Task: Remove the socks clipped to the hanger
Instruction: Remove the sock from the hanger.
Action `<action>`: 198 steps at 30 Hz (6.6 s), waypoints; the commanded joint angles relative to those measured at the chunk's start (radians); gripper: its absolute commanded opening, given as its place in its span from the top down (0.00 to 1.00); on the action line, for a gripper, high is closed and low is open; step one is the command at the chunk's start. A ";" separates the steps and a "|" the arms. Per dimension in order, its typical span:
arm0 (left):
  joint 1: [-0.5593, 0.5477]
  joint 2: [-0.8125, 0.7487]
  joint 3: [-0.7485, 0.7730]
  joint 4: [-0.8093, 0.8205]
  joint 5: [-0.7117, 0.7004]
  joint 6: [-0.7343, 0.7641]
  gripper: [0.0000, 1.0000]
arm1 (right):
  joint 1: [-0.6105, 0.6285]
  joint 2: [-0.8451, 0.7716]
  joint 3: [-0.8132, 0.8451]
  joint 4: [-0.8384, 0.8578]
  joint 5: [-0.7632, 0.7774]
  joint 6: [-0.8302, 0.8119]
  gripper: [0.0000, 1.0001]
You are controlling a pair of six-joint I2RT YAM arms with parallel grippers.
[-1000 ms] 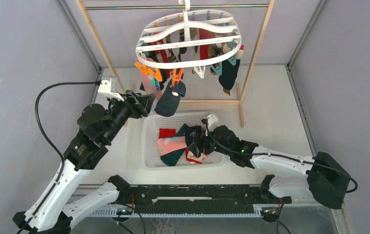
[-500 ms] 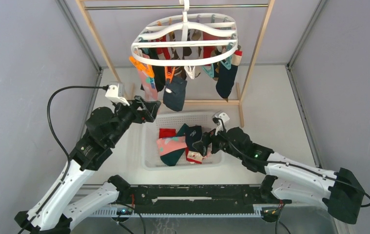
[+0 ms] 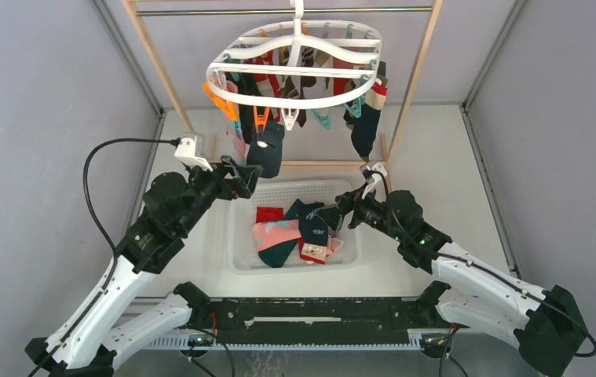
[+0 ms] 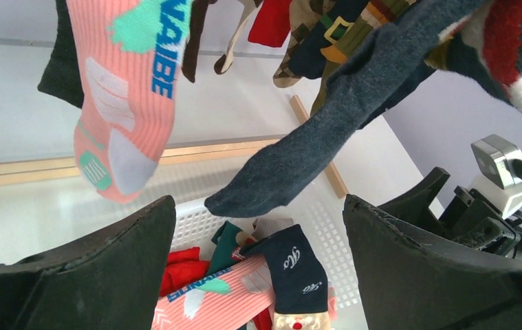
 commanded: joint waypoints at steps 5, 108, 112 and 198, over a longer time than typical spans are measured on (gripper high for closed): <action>0.004 0.021 -0.022 0.105 0.048 0.014 0.05 | -0.010 0.033 0.063 0.095 -0.091 0.046 0.10; -0.055 0.042 -0.013 0.156 0.171 -0.055 0.56 | 0.174 0.543 0.445 0.457 0.054 -0.033 0.88; -0.055 0.016 -0.009 0.127 0.132 -0.052 0.43 | 0.177 0.533 0.430 0.450 0.057 -0.038 0.89; -0.271 0.367 0.555 0.041 -0.418 0.301 0.37 | 0.253 0.534 0.447 0.236 0.354 -0.165 1.00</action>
